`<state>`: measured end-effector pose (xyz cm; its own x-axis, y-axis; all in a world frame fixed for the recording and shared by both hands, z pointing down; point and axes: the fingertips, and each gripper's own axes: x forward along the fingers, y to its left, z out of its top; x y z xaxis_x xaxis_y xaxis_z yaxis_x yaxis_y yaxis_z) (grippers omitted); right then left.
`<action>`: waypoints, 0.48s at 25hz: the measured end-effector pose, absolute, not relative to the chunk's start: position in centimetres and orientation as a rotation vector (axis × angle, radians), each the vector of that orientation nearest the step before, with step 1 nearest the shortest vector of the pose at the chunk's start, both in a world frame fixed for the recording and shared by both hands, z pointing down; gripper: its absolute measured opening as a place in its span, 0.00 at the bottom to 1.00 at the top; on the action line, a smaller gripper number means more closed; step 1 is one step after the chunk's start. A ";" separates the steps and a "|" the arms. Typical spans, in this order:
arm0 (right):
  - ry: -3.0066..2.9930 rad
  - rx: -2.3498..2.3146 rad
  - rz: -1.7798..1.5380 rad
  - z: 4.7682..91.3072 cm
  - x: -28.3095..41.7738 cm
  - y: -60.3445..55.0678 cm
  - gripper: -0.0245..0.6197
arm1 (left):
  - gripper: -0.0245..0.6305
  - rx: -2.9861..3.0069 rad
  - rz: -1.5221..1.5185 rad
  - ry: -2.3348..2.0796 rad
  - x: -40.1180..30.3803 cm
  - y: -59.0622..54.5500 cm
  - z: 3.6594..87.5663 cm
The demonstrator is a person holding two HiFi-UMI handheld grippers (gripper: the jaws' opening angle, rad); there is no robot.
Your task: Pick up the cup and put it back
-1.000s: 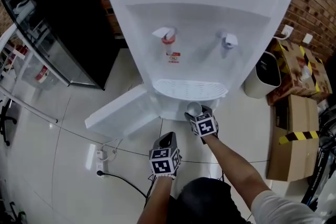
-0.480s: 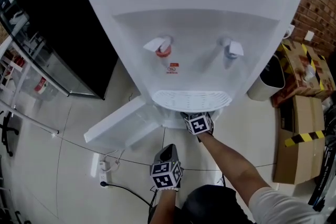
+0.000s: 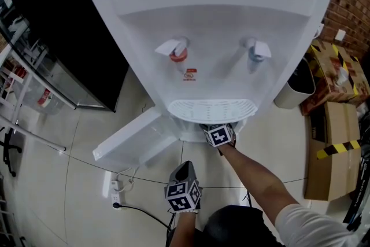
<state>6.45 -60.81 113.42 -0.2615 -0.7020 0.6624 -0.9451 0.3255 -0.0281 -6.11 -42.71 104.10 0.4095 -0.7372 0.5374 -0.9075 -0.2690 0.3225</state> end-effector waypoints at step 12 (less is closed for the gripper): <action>-2.067 1.539 0.532 111.3 7.6 -58.6 0.77 | 0.04 2.043 0.354 -1.458 -8.3 -42.6 103.4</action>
<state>7.62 -58.56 111.32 -0.2319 -0.7617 0.6050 -0.9591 0.2827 -0.0118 -8.31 -42.56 103.41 0.3619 -0.7650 0.5328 -0.9241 -0.2191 0.3131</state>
